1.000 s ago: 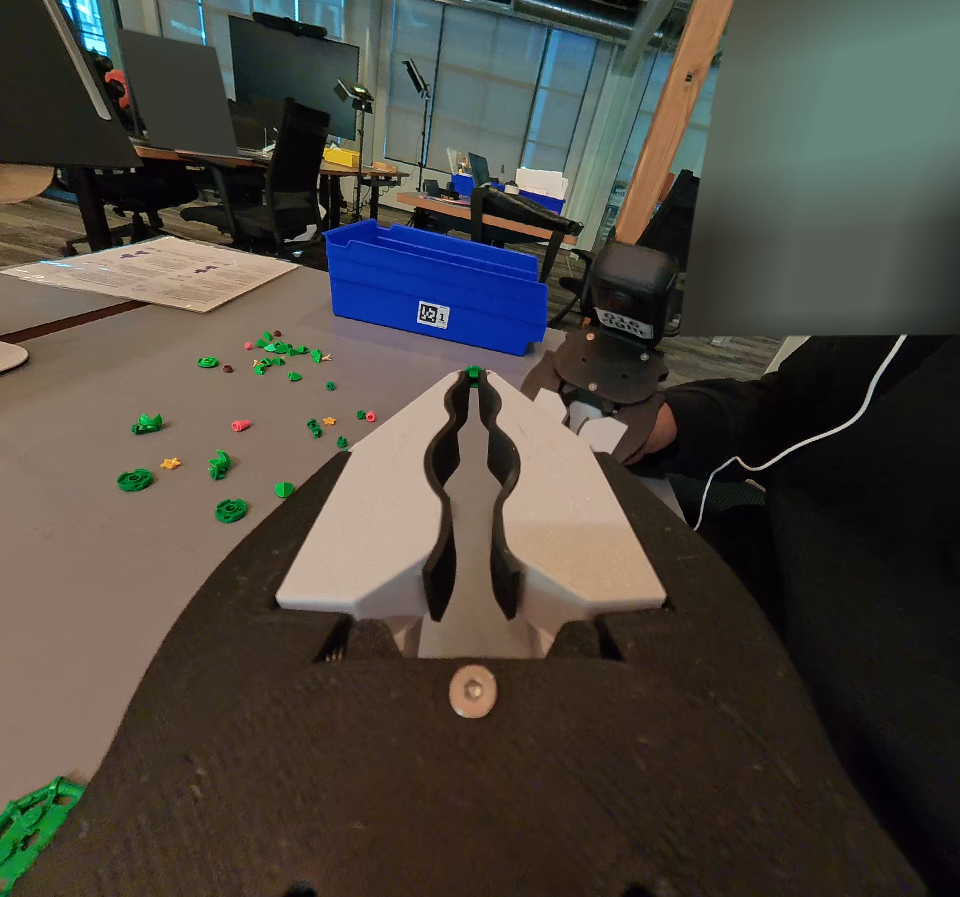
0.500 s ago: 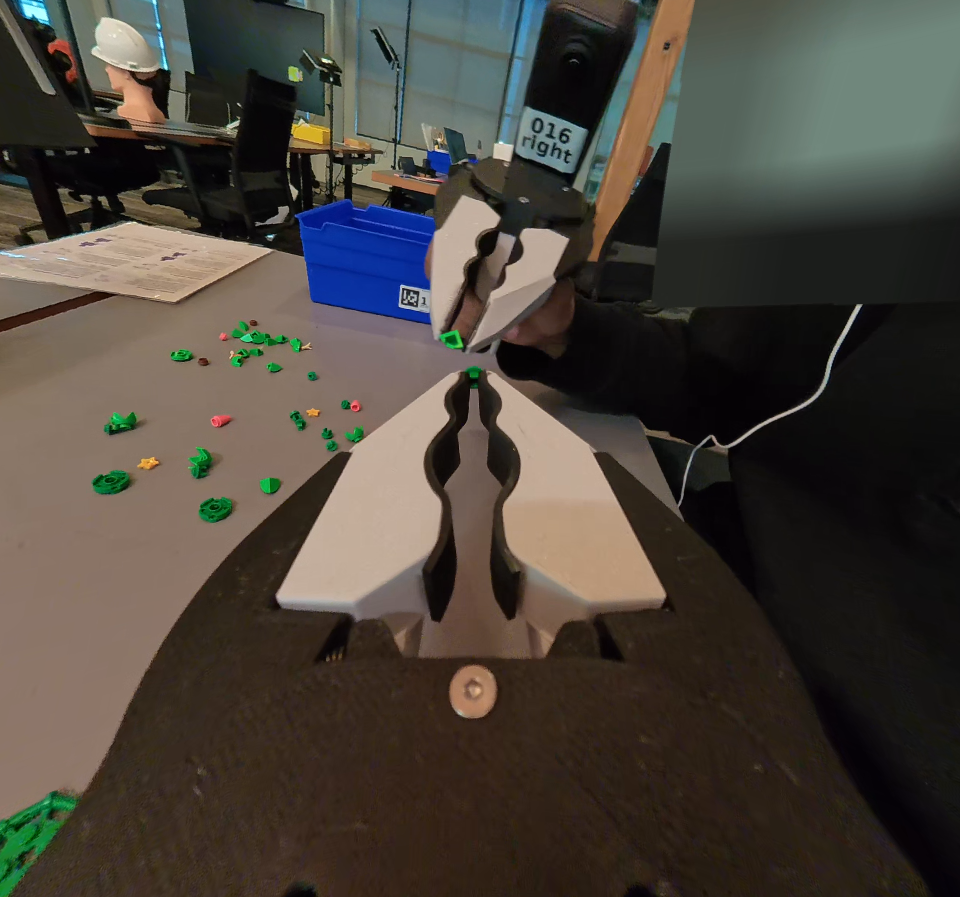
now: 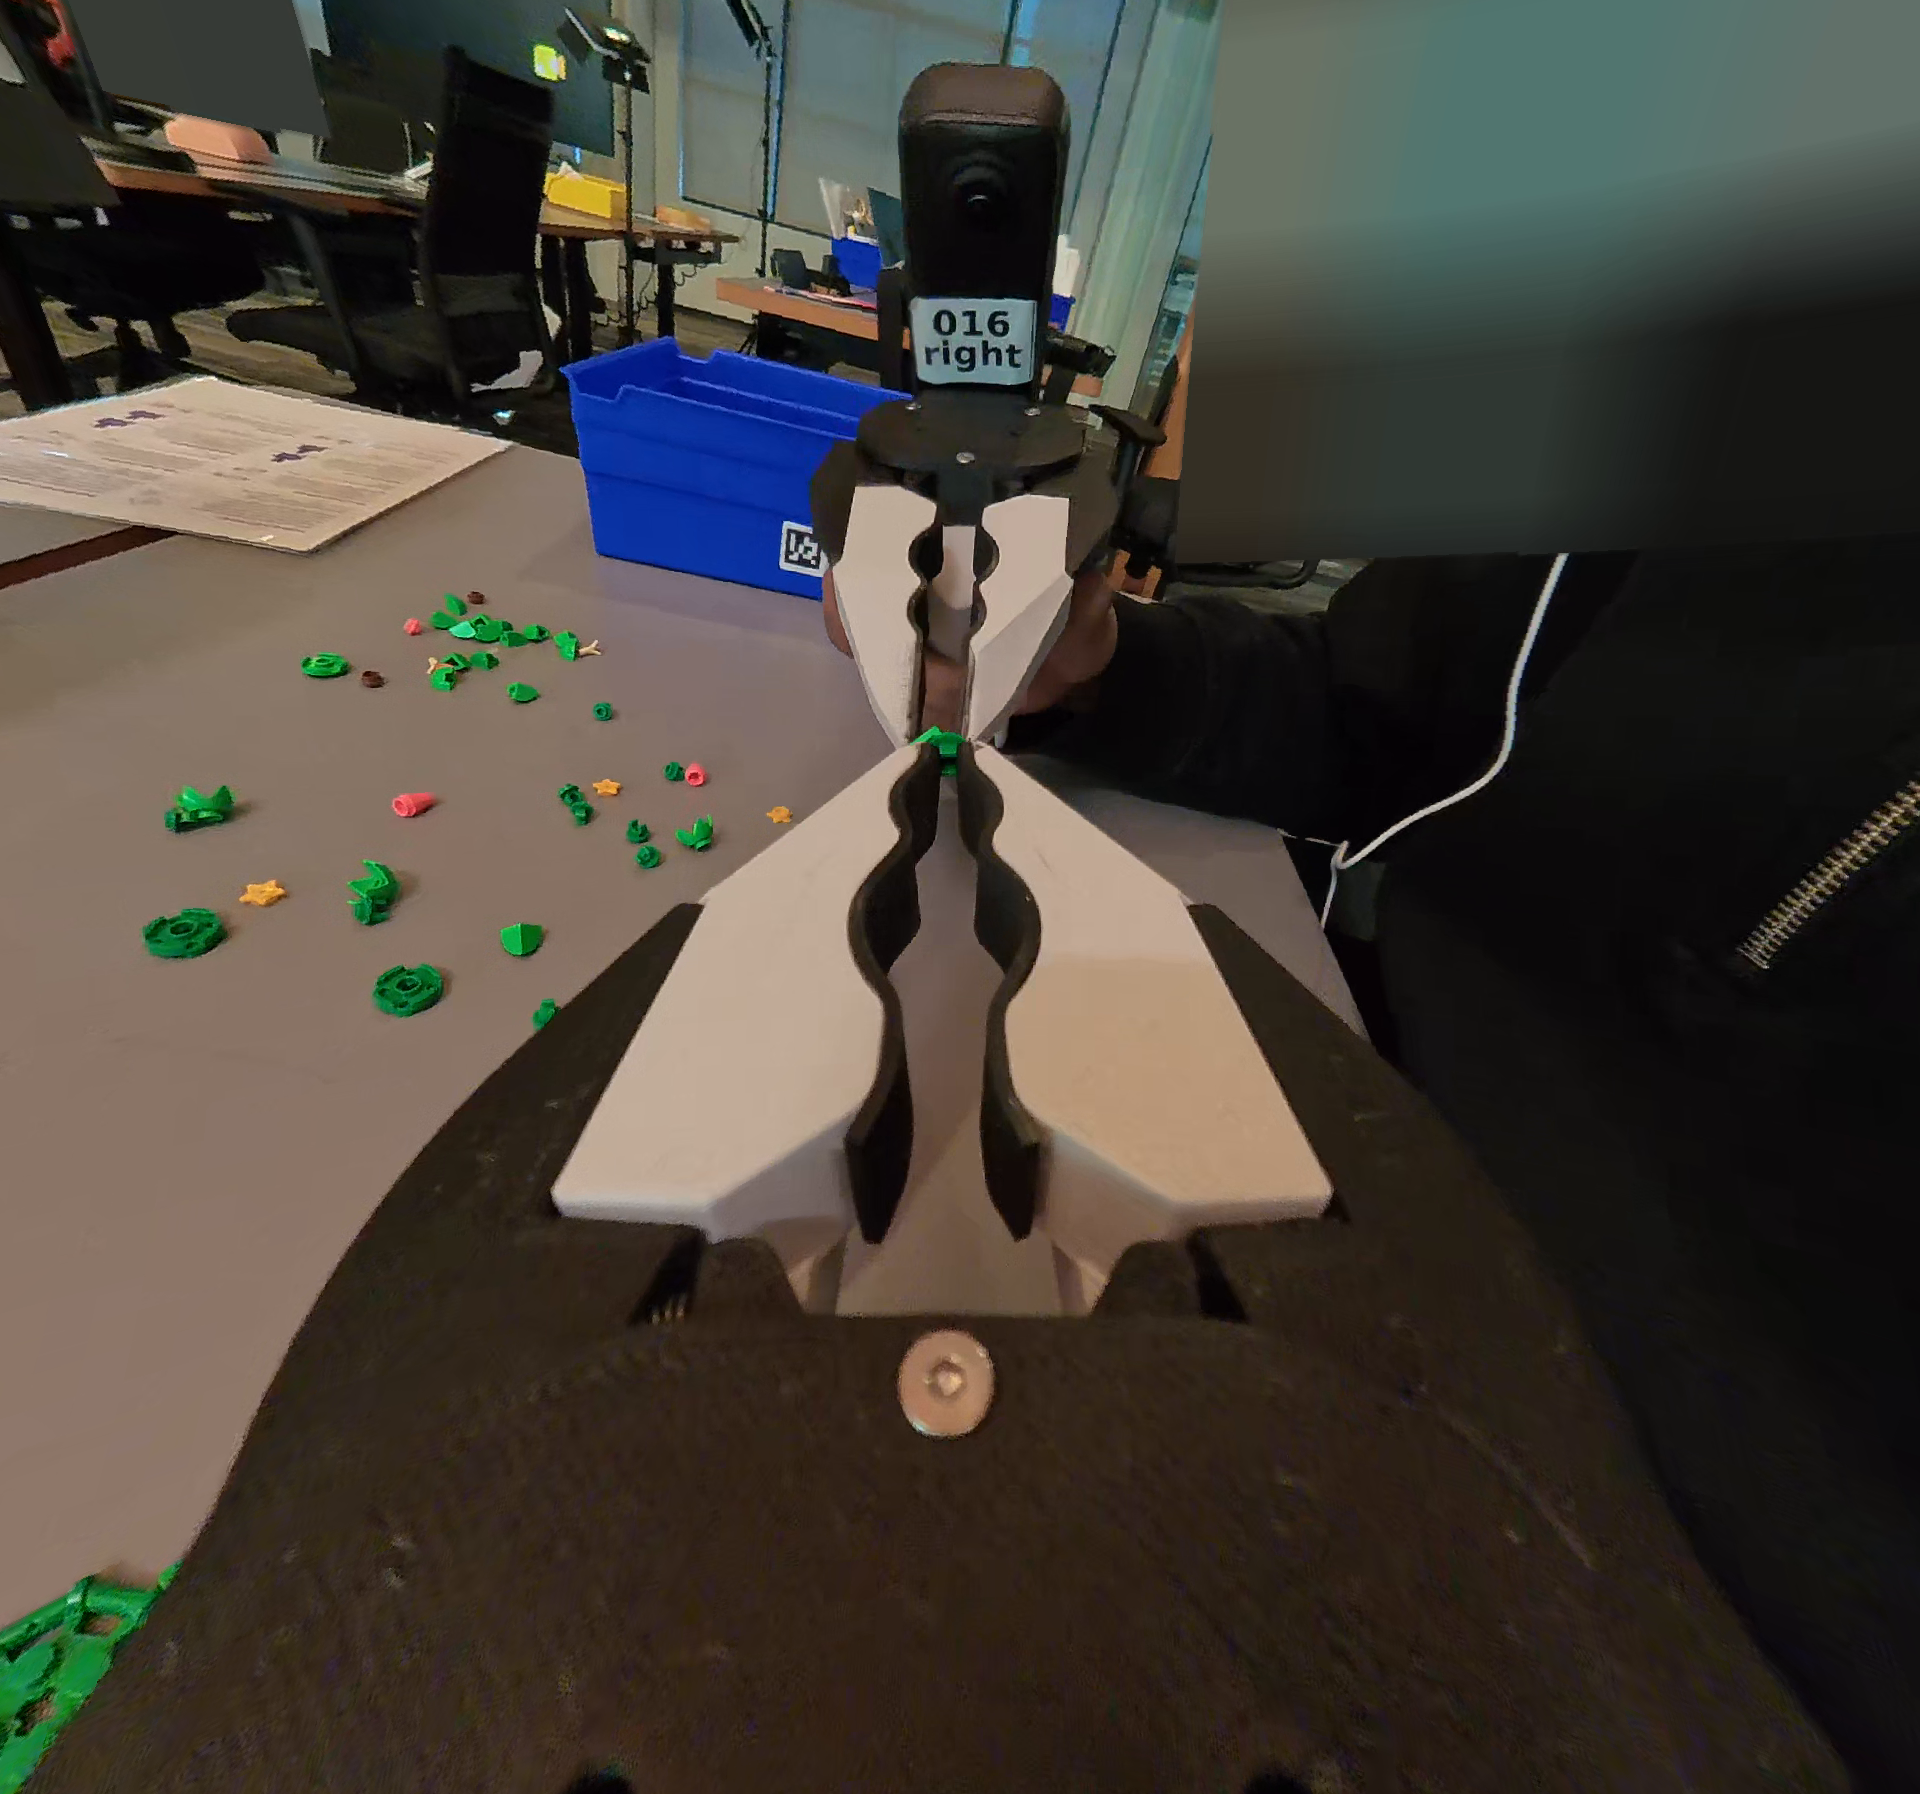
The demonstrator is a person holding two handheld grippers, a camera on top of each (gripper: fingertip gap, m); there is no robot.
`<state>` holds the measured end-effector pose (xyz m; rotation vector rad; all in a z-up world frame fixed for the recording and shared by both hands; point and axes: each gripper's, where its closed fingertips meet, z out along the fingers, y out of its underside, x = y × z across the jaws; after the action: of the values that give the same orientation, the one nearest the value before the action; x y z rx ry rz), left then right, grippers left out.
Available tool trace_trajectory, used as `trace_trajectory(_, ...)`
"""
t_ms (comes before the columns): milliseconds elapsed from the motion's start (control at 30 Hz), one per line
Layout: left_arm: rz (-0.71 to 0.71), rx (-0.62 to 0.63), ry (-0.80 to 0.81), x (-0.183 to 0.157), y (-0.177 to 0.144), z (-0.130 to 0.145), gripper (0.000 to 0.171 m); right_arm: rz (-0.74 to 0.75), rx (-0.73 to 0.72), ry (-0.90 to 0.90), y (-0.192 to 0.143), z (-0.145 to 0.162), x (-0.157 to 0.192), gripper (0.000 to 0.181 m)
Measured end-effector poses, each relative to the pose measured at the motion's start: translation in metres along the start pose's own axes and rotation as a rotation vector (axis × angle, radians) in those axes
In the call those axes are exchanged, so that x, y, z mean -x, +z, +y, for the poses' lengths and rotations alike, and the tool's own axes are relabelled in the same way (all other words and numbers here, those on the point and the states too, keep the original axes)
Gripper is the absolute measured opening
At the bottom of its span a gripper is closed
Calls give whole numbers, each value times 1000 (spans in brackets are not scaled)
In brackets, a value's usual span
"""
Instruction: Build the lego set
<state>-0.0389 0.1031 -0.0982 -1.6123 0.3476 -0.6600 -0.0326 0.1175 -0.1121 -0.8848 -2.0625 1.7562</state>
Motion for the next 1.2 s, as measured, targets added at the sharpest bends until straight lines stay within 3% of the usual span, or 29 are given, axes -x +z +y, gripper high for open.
trace_trajectory(833,13,-10,-31,1,-2,-1,0,-32,-17,36,3,-1,5,6)
trace_trajectory(1200,40,64,-56,0,4,11,0,-39,79,-23,8,12,11,7)
